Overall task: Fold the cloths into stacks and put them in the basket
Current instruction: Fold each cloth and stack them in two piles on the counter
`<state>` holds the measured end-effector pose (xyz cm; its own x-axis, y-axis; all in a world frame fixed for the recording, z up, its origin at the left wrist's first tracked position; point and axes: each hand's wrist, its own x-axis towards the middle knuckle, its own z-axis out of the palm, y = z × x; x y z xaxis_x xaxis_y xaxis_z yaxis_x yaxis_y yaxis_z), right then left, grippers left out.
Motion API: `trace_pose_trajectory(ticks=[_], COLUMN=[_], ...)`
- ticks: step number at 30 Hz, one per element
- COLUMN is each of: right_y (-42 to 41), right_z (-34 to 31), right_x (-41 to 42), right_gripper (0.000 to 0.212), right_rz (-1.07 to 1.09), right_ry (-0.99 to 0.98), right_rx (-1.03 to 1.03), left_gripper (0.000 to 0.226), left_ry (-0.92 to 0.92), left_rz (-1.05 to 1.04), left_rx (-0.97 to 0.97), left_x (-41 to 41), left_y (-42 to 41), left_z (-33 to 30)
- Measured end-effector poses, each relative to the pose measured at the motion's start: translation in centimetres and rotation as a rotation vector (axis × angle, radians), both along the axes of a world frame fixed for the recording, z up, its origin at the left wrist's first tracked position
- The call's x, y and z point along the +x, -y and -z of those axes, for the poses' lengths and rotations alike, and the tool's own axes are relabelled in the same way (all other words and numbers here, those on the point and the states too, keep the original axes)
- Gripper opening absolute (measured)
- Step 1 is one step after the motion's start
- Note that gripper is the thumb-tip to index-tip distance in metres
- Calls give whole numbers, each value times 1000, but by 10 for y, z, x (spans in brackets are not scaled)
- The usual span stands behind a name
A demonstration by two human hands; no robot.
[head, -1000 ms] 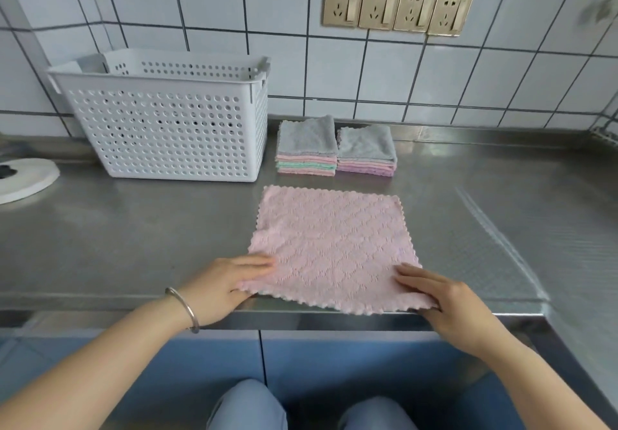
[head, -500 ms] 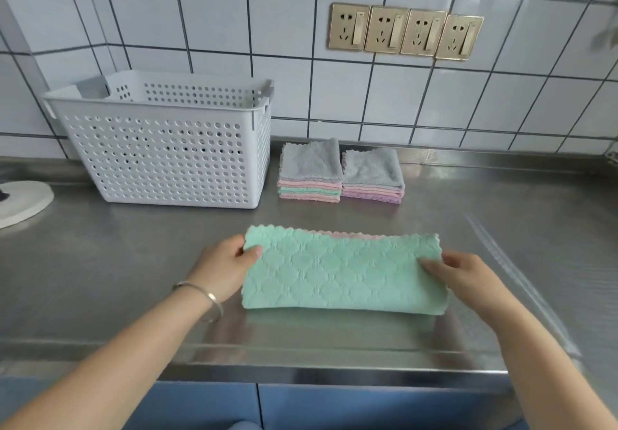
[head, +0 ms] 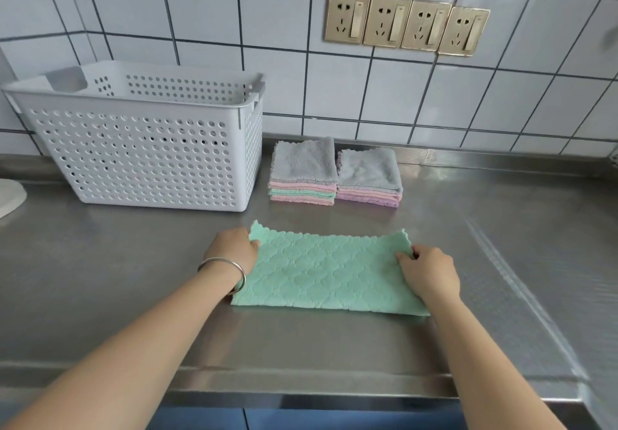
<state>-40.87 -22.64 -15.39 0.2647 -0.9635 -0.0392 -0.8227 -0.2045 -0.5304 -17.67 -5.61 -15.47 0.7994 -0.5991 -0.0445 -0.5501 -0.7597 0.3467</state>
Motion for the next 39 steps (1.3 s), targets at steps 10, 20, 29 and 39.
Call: trace_pose_trajectory(ticks=[10,20,29,39], right_y=[-54,-82,-69,-74], right_z=[-15,25,-7,-21], right_x=[25,-19,-34,-28], right_gripper=[33,54,65,65], right_rz=[-260,-386,57,192], right_ry=[-211,-268,329,411], right_rx=[-556,-158,91,186], left_gripper=[49,67,80,91], left_ry=[396,85,73,-6], left_rz=[200,461,468,492], left_rx=[-12,274,297,371], left_x=[-45,-56,-60,-71], left_y=[-4,-10,-14,-2], left_z=[-14,18,13,2])
